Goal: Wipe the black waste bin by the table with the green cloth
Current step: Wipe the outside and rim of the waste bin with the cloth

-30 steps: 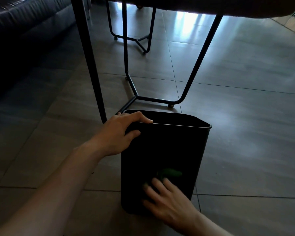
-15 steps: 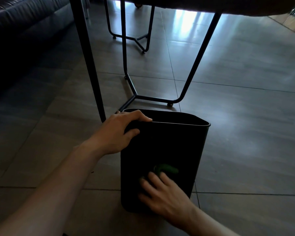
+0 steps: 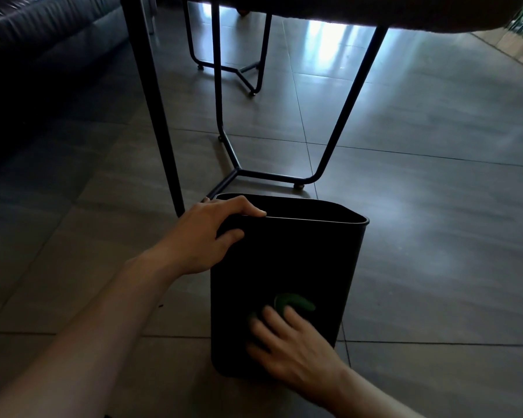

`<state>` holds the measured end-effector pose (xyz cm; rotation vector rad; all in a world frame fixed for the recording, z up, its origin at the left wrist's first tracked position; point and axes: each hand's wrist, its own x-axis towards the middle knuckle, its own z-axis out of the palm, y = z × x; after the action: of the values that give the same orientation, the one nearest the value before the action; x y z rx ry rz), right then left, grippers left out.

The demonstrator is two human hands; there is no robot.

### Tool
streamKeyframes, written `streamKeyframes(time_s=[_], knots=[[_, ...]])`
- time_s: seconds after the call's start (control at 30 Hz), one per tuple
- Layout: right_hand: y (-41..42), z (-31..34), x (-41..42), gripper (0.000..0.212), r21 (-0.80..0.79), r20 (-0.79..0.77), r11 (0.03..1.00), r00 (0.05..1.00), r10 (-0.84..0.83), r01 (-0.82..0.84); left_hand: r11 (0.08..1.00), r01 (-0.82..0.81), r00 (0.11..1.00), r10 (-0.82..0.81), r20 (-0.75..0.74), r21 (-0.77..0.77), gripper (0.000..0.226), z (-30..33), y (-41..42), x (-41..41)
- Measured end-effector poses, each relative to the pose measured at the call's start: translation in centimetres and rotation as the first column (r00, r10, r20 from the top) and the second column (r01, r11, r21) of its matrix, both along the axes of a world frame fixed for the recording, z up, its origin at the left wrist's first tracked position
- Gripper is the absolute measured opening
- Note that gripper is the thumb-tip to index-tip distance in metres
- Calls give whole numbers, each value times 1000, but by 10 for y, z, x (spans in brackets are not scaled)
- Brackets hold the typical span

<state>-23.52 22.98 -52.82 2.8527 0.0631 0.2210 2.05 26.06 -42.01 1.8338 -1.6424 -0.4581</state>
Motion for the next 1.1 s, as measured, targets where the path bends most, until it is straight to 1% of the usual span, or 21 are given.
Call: streamKeyframes(time_s=[0.03,0.1,0.2,0.3,0.33,0.4,0.47,0.53,0.57,0.6,0.63,0.7,0.73,0.77,0.83,0.87,0.9,0.93,1.0,1.03,1.1], knots=[[0,-2,-5,30,-13,-39,1000,999,28,-29,1000,5,1000,-5,2,1,45,0,0,0],[-9,7,-2,28,-4,61,1000,998,-26,26,1000,9,1000,-9,6,-2,46,0,0,0],[-34,41,24,32,126,317,961,908,-274,245,1000,7,1000,-7,8,5,46,3,-1,-1],[-42,58,46,38,223,396,905,815,-424,362,1000,21,1000,-21,10,4,47,5,-1,-2],[-38,55,47,38,218,390,905,818,-424,365,1000,25,1000,-25,10,-3,47,4,-1,-2],[-24,41,39,34,158,324,940,884,-338,302,1000,18,1000,-18,11,-12,46,4,-1,-2],[-9,25,22,30,88,173,979,965,-199,186,1000,12,1000,-11,11,-15,46,3,-1,-1],[2,22,6,29,73,3,991,994,-113,113,1000,14,1000,-14,6,-6,46,3,-1,-2],[3,26,0,30,101,-27,987,992,-125,127,1000,18,1000,-18,-2,0,46,3,0,-2],[1,33,-5,30,170,-4,969,984,-179,177,1000,22,1000,-22,-10,4,46,4,0,-1],[-3,45,-10,29,291,49,926,963,-267,241,1000,27,999,-27,-18,7,46,4,1,0],[-19,73,-24,26,561,146,752,853,-501,346,999,39,998,-38,-44,15,44,6,3,2],[-30,92,-32,19,674,155,635,769,-620,377,999,38,997,-36,-62,20,43,6,4,4],[-42,111,-42,11,794,118,477,674,-729,377,999,30,997,-28,-77,21,42,7,5,6],[-67,145,-64,10,968,-64,61,473,-879,245,1000,11,996,-10,-91,16,41,9,8,11],[-80,158,-77,11,984,-165,-124,391,-905,129,1000,-1,996,3,-91,21,42,10,11,14],[-93,168,-91,11,967,-244,-254,349,-905,19,999,-13,996,16,-90,31,43,11,13,18],[-104,175,-104,20,931,-316,-359,346,-883,-66,999,-21,995,25,-96,44,44,12,16,21],[-121,186,-119,54,853,-419,-507,413,-809,-128,997,-40,992,47,-117,62,45,14,22,29],[-125,188,-120,63,829,-441,-544,446,-779,-131,996,-53,991,61,-122,67,44,15,25,33],[-130,189,-112,73,836,-470,-547,453,-758,-48,995,-74,988,81,-129,62,45,15,31,39]])
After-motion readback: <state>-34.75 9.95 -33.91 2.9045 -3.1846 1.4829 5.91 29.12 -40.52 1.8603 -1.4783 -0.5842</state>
